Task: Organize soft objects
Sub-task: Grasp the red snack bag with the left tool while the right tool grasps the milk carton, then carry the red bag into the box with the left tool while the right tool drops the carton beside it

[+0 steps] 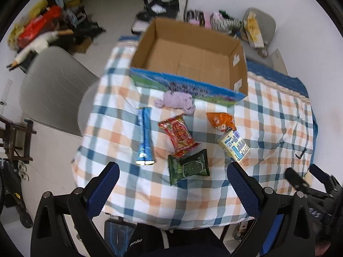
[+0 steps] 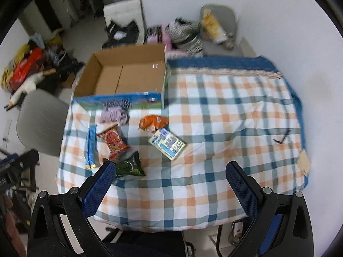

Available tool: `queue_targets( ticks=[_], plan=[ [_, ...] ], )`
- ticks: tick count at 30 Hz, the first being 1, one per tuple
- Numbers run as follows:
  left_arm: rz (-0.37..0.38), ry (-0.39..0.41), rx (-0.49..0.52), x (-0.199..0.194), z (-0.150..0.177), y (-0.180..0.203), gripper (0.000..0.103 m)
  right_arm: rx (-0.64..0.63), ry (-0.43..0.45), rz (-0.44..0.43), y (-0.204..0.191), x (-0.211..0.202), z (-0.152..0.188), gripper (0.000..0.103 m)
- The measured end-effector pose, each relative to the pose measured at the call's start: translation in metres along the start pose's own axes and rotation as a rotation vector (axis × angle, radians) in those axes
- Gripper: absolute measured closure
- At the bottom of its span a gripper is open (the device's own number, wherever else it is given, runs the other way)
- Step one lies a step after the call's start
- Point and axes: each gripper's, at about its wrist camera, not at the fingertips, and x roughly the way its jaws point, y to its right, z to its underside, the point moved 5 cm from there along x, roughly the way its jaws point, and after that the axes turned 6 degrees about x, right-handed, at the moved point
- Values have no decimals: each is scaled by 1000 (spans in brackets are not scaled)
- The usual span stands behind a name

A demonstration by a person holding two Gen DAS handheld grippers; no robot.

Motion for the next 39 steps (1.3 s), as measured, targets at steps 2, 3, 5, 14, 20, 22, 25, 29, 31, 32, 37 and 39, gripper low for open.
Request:
queue_targets(
  ticks=[2,3,5,14,20,22,25,29,31,32,37,39],
  plan=[
    [6,-40,-1,24,-7,3,0,-39,-36,-2,3,33,-1,0],
    [3,-70,0,39,-9,4,0,-56,-61,6,5,53,-4,0],
    [45,-153,-21,72,-11,8,0,-92,-114,-13,5,89,-6,0],
    [76,-352,-84,183,-18,9,12,-238,-295,8,-4,229,-3,0],
    [46,-392,-63,226,-33,15,12,-290,-375,-17,-14,287,9,1],
    [20,-407,-44,238,-35,19,12,-304,-384,-21,-15,299,12,1],
    [-13,-444,-25,254,-31,24,12,-302,-399,-27,-14,316,15,4],
    [-40,-452,-9,262,-25,28,21,-239,-439,-67,-5,335,19,11],
    [-68,-440,1,262,-25,29,33,-211,-444,-68,-1,340,22,12],
    [-70,-429,10,262,-25,30,38,-186,-454,-70,3,342,24,14],
    [-111,-374,80,242,-24,40,51,38,-581,-116,26,359,29,23],
    [-132,-360,126,239,-17,50,53,57,-582,-150,29,359,34,23]
  ],
)
